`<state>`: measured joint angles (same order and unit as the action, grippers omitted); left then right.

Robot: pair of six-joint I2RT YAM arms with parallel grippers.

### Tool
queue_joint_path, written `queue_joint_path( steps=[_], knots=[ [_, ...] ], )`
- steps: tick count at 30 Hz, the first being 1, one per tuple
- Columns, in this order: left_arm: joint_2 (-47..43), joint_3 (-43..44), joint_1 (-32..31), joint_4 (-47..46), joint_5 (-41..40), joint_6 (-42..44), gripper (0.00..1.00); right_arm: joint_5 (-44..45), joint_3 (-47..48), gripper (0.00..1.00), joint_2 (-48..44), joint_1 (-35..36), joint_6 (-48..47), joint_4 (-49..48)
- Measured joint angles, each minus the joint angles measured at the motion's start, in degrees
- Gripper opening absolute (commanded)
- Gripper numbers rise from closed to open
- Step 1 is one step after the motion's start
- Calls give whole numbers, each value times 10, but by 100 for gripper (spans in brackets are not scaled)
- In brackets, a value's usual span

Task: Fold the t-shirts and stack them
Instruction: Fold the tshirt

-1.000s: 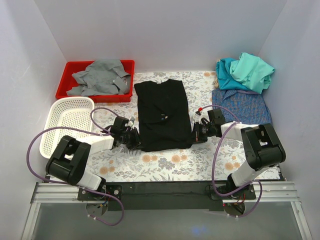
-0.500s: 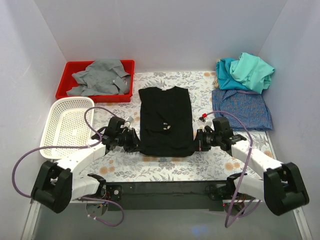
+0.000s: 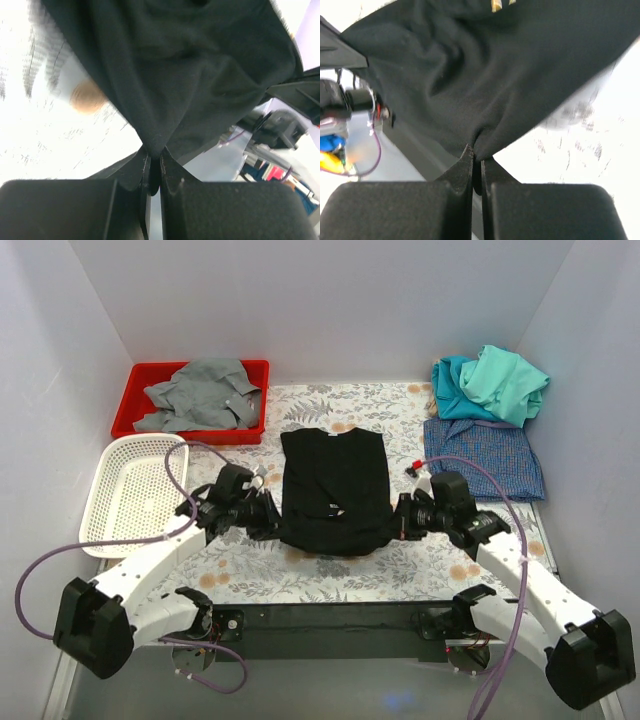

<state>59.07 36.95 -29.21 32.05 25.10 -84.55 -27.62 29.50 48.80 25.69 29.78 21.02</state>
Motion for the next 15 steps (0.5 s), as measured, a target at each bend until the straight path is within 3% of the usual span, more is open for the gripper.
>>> queue_joint_path(
  steps=[8, 15],
  knots=[
    [168, 226, 3, 27, -103, 45, 0, 51, 208, 1, 193, -10, -69, 0],
    [349, 363, 32, 32, -149, 89, 0, 41, 354, 1, 382, -56, -126, 0]
  ],
)
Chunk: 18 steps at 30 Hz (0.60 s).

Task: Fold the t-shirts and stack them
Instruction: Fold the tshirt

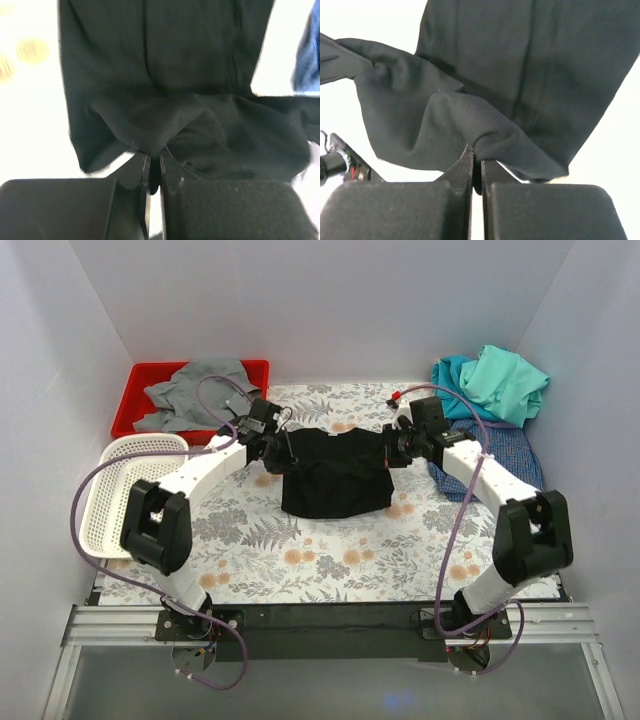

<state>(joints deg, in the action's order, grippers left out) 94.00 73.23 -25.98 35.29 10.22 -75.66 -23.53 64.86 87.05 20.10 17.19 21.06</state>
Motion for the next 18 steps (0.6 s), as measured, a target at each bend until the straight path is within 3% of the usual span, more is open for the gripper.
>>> queue_joint_path(
  steps=[8, 18],
  knots=[
    [174, 153, 65, 2, 5, 33, 0, -41, 173, 1, 178, -36, -25, 5],
    [316, 344, 114, -13, 46, 55, 0, -96, 378, 3, 378, -68, -28, 16]
  ],
)
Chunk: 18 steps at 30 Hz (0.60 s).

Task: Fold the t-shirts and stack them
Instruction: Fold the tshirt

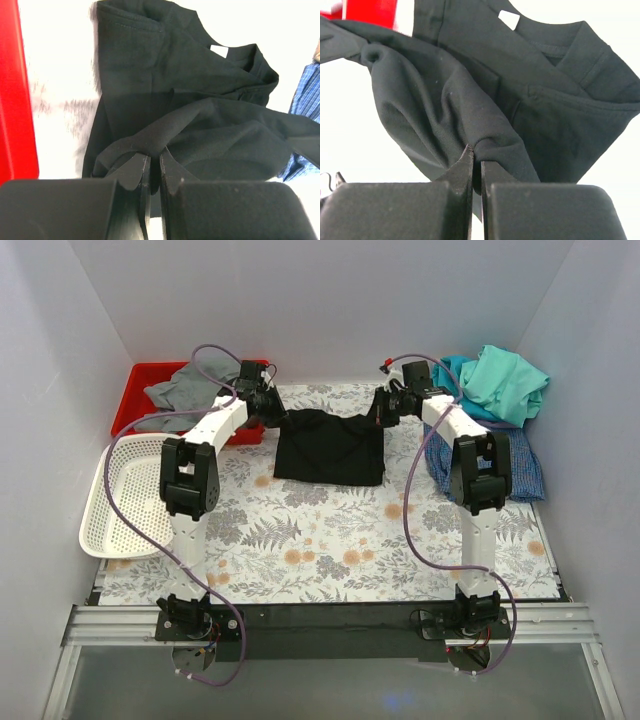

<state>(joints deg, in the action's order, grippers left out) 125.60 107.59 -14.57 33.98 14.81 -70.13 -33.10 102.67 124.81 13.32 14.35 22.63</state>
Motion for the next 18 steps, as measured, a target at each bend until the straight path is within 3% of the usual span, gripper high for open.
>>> queue_joint_path(
  steps=[4, 5, 7, 8, 10, 11, 13, 18],
  knots=[
    [47, 40, 9, -30, 24, 3, 2, -7, 99, 11, 80, -10, -1, 5],
    [58, 45, 11, -42, 32, 3, 10, -6, 128, 22, 101, -13, -2, 7],
    [81, 54, 15, -71, 45, 3, 19, 0, 183, 33, 142, -19, 0, 0],
    [92, 57, 17, -86, 48, 5, 30, 3, 205, 50, 157, -21, -2, -4],
    [113, 74, 21, -106, 52, 8, 36, 23, 237, 62, 182, -27, -9, -20],
    [126, 85, 23, -118, 50, 12, 39, 34, 241, 77, 188, -30, -14, -31],
    [140, 104, 27, -135, 38, 25, 40, 57, 241, 85, 189, -34, -23, -48],
    [124, 117, 32, -177, 6, 54, 41, 90, 184, 86, 144, -41, -46, -92]
  ],
)
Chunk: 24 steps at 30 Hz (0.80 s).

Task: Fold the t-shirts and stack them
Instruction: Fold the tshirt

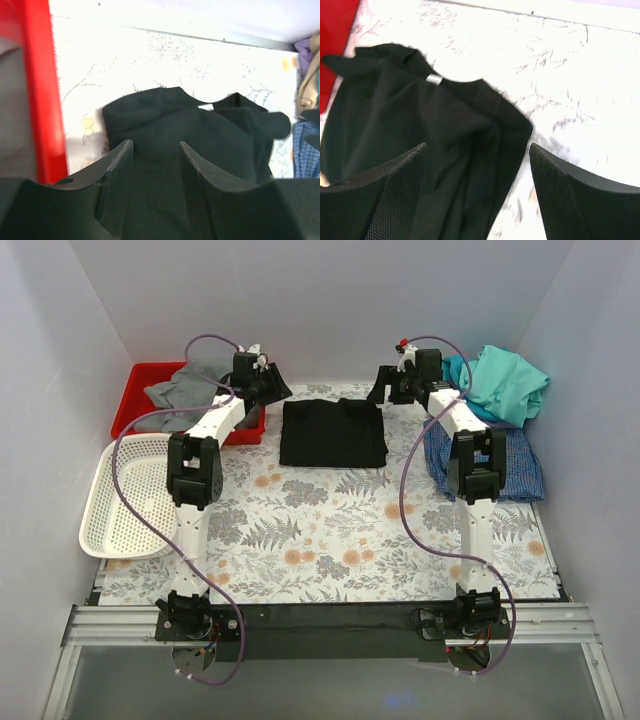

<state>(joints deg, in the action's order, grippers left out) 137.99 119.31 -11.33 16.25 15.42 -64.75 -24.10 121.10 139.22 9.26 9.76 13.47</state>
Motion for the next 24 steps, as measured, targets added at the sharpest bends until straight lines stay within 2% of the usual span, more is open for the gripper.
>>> queue_joint_path(
  steps=[6, 12, 18, 24],
  knots=[
    [-102, -111, 5, -53, 5, -1, 41, -23, -83, 84, -96, 3, -6, -14],
    [-122, -128, 5, -93, 127, -31, 40, -83, -83, 82, -102, 19, 1, -16],
    [-23, -72, 3, -125, 234, -71, 39, -138, -3, 80, -5, 40, 27, -12],
    [97, -19, 2, -140, 274, -95, 40, -145, 41, 80, 77, 41, 48, 2]
  ],
)
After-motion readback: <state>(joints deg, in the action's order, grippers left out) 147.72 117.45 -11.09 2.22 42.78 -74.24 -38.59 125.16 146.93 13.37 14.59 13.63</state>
